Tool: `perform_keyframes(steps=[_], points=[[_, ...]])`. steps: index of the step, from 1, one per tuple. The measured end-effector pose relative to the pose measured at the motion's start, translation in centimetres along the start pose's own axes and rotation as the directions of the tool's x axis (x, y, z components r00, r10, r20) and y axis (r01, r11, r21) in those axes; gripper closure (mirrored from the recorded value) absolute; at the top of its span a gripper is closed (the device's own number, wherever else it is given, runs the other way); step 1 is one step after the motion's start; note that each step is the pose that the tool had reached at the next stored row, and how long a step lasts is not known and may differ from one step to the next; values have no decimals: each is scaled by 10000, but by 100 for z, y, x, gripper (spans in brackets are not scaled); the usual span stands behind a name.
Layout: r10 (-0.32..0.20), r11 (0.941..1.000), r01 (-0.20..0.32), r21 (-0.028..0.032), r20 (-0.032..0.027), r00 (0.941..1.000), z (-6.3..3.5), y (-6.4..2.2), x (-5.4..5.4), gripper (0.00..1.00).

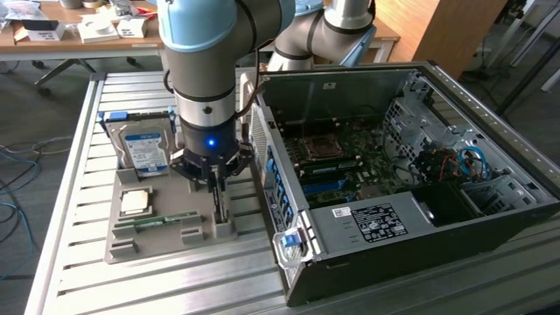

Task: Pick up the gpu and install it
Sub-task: 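Pick up the gpu and move the gpu toward the slot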

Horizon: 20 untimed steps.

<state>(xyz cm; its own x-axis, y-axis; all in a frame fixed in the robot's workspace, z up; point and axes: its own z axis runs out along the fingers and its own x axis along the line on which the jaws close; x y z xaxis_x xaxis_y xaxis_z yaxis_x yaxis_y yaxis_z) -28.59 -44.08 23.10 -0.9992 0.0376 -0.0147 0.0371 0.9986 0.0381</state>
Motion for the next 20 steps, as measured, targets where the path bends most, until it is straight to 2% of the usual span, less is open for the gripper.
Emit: perform_keyframes(steps=[5,11,20], points=[[-1,10000,1,-8,6,10000,-15,2,-1,74],[-1,10000,1,-1,1,10000,-101,4,-2,74],[0,10000,0,0,1,10000,-305,12,-5,74]])
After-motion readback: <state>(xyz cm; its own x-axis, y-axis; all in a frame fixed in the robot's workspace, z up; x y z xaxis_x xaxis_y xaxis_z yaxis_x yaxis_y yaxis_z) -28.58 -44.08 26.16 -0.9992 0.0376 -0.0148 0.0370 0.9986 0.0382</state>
